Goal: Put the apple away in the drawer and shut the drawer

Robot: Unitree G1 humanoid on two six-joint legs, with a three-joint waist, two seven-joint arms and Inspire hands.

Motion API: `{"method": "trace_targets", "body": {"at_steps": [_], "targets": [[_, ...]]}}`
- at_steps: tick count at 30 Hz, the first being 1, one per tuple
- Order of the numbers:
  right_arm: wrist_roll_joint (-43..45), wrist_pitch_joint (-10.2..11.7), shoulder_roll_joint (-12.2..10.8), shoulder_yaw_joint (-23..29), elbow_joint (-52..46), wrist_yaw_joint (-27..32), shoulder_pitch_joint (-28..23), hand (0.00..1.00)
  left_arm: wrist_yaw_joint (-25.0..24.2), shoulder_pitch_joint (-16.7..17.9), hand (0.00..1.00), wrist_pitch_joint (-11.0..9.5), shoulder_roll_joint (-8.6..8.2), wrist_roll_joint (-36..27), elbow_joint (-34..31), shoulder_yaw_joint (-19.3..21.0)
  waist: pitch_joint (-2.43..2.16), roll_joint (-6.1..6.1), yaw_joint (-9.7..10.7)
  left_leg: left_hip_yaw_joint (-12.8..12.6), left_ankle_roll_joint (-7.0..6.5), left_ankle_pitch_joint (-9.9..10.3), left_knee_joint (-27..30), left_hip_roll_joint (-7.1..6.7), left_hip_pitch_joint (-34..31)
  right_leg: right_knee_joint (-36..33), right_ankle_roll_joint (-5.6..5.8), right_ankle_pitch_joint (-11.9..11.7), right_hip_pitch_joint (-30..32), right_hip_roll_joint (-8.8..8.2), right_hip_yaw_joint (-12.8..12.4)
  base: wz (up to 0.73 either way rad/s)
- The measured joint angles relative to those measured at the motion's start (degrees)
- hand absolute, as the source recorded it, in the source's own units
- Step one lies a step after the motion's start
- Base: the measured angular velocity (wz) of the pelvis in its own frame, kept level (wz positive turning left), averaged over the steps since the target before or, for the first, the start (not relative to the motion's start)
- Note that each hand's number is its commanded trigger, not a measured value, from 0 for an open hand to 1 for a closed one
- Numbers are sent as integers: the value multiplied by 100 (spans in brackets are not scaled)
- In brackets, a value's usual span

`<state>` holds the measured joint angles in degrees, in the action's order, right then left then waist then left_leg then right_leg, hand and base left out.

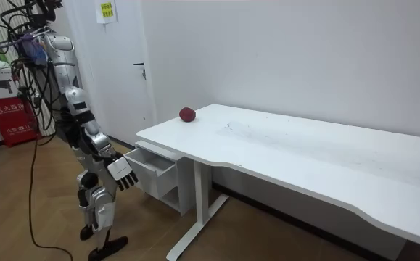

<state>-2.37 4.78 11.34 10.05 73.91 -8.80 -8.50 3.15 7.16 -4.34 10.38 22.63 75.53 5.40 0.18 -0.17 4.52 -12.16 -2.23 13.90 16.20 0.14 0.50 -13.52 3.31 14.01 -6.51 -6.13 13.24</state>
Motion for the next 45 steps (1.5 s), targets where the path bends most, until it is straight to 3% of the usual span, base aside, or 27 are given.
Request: {"method": "trace_targets", "body": {"at_steps": [9, 20, 27, 29, 40, 45], "targets": [[-289, 13, -59, -39, -4, 67, 75, 0, -23, -4, 0, 59, -46, -139, 14, 0, 3, -9, -21, -21, 3, 1, 14, 31, 6, -1, -6, -4, -3, 24, -21, 0], [-1929, 15, -186, 48, 86, 555, -62, 0, 149, 44, 0, 58, -46, -291, -5, 46, -1, -20, 2, -40, 4, 1, 2, 25, 26, 2, -7, -5, -3, 26, -54, 0], [-2895, 14, -188, 876, -6, 988, -240, 0, 314, 71, 0, 1, -36, -451, -15, 322, -6, -42, 79, -29, 5, 0, -39, 0, 31, 79, -4, -21, -38, 35, -51, 0], [-2900, 48, -183, 1233, -292, 1299, -275, 0, 432, 185, 0, -86, -34, -454, -37, 502, -10, -53, 162, -51, 6, -1, -68, 1, 92, 65, -3, -21, -43, 35, -65, -7], [-3340, 531, -88, 1872, -1313, 3104, -201, 0, 791, 379, 0, -253, 110, -628, -235, 519, -22, -152, 224, -170, 8, -3, -160, -4, 172, 76, 5, -26, -52, 33, -196, -6], [-3446, 738, -71, 2061, -1898, 3925, -233, 0, 795, 647, 0, -339, 110, -625, -480, 569, -32, -143, 219, -194, 10, -6, -186, -34, 224, 74, 6, -26, -43, 32, -220, -3]]}}
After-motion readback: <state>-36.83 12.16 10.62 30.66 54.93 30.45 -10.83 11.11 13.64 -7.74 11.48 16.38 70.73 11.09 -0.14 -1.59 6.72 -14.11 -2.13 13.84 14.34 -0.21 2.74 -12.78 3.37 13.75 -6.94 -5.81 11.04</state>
